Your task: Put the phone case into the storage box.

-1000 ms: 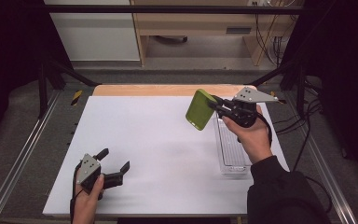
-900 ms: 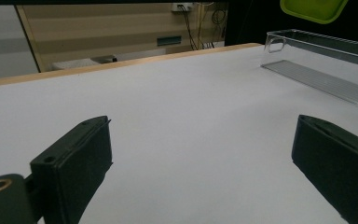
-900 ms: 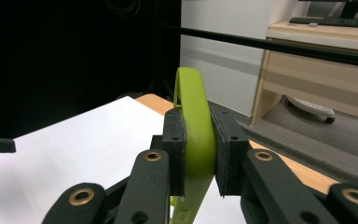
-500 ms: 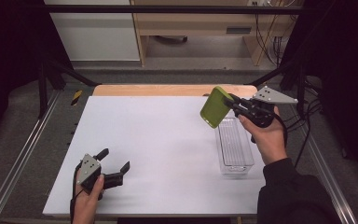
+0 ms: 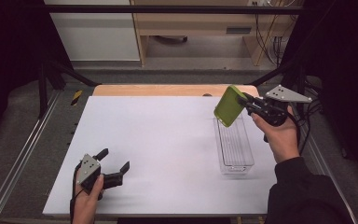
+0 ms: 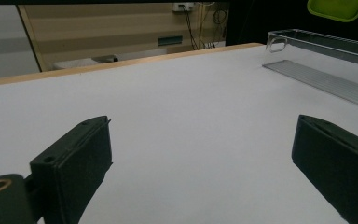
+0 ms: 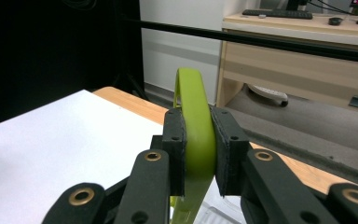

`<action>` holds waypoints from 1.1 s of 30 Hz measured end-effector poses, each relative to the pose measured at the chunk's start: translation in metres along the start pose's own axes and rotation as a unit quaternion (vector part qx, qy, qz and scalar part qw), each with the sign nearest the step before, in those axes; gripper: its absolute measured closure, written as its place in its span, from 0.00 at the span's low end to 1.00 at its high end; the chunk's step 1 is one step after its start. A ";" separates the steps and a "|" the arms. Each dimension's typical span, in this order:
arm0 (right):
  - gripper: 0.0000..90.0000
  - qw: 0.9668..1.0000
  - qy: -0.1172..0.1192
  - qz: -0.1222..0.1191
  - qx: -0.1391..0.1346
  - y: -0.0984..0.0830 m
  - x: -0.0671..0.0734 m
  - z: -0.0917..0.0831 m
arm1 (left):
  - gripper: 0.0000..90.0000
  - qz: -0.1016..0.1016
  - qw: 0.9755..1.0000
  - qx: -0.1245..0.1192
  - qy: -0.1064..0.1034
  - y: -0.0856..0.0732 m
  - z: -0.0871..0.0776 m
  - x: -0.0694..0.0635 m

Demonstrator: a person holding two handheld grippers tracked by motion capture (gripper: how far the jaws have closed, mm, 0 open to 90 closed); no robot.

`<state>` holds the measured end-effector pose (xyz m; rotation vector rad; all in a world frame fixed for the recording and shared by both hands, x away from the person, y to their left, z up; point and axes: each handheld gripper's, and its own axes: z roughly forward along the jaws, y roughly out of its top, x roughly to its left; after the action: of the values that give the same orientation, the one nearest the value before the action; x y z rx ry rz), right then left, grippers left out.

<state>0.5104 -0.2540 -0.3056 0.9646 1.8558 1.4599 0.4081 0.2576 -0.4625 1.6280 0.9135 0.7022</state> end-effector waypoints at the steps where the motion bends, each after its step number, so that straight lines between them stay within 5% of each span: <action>1: 0.86 1.000 -0.002 0.000 0.001 -0.001 -0.002 -0.001 | 0.05 0.001 1.000 0.000 0.000 0.000 0.000 0.000; 13: 0.86 0.999 -0.020 -0.014 0.033 -0.003 -0.016 0.004 | 0.05 -0.001 1.000 0.001 -0.001 0.000 0.000 0.000; 33: 0.85 0.995 -0.041 -0.025 0.086 -0.023 -0.035 0.042 | 0.05 -0.003 1.000 0.000 -0.003 -0.001 0.002 0.001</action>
<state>0.5592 -0.2627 -0.3370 1.0345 1.9553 1.2290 0.4098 0.2572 -0.4639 1.6270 0.9137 0.6926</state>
